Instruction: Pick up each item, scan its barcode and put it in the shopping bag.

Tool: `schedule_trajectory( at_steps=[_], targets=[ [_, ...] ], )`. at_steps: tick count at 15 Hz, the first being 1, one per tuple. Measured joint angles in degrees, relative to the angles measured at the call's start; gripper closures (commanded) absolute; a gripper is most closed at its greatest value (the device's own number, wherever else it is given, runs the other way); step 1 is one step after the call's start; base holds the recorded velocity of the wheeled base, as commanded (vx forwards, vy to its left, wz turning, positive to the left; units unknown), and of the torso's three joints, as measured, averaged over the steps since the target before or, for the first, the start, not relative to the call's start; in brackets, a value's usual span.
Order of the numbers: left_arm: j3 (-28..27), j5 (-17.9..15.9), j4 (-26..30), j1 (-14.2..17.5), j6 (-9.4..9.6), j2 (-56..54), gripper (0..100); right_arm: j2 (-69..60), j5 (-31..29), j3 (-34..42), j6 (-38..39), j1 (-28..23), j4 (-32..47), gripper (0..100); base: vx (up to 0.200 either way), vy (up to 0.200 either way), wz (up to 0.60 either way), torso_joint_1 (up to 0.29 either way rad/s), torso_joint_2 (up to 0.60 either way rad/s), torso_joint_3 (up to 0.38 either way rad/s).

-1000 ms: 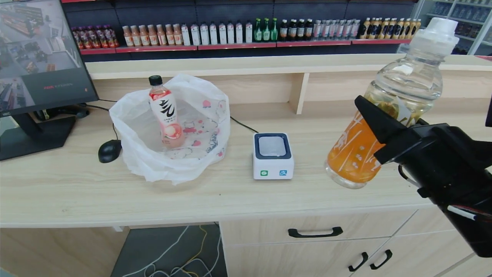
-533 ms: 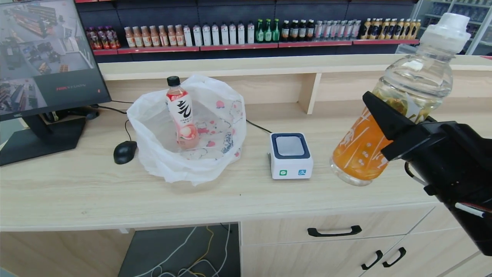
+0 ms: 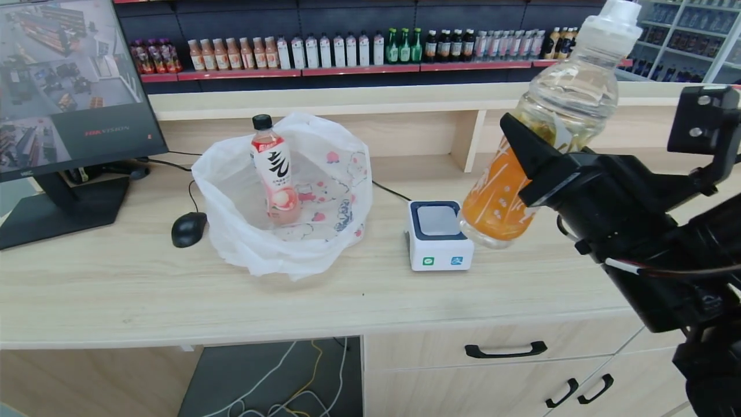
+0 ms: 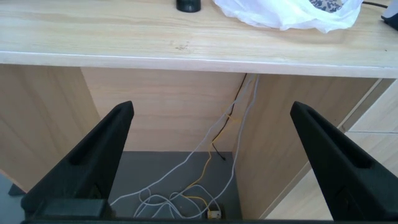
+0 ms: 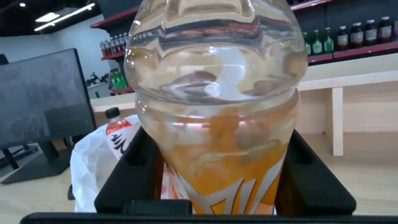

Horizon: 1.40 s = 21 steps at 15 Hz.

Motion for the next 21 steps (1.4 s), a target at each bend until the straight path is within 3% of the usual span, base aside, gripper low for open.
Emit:
schedule_trajectory(
  at_steps=[6, 11, 13, 16, 21],
  targets=[
    [0.00, 0.02, 0.00, 0.04, 0.00, 0.00, 0, 10.06, -0.41, -10.61, 11.52, 0.96, -0.01, 100, 0.000, 0.000, 0.00, 0.000, 0.00, 0.000],
    [0.00, 0.05, 0.00, 0.06, 0.00, 0.00, 0, 15.13, -4.79, -15.71, 28.62, -0.24, 0.00, 100, 0.000, 0.000, 0.00, 0.000, 0.00, 0.000],
    [0.00, 0.02, 0.00, 0.04, 0.00, 0.00, 0, 16.77, -4.86, -17.29, 38.53, -3.45, -0.06, 100, 0.000, 0.000, 0.00, 0.000, 0.00, 0.000],
    [0.00, 0.02, 0.00, 0.04, 0.00, 0.00, 0, 18.74, -4.90, -18.25, 46.78, -6.86, -0.04, 100, 0.000, 0.000, 0.00, 0.000, 0.00, 0.000],
    [0.00, 0.02, 0.00, 0.06, 0.02, 0.00, 0, 22.05, -2.73, -18.86, 51.85, -10.53, -0.04, 100, 0.000, 0.000, 0.00, 0.000, 0.00, 0.000]
  ],
)
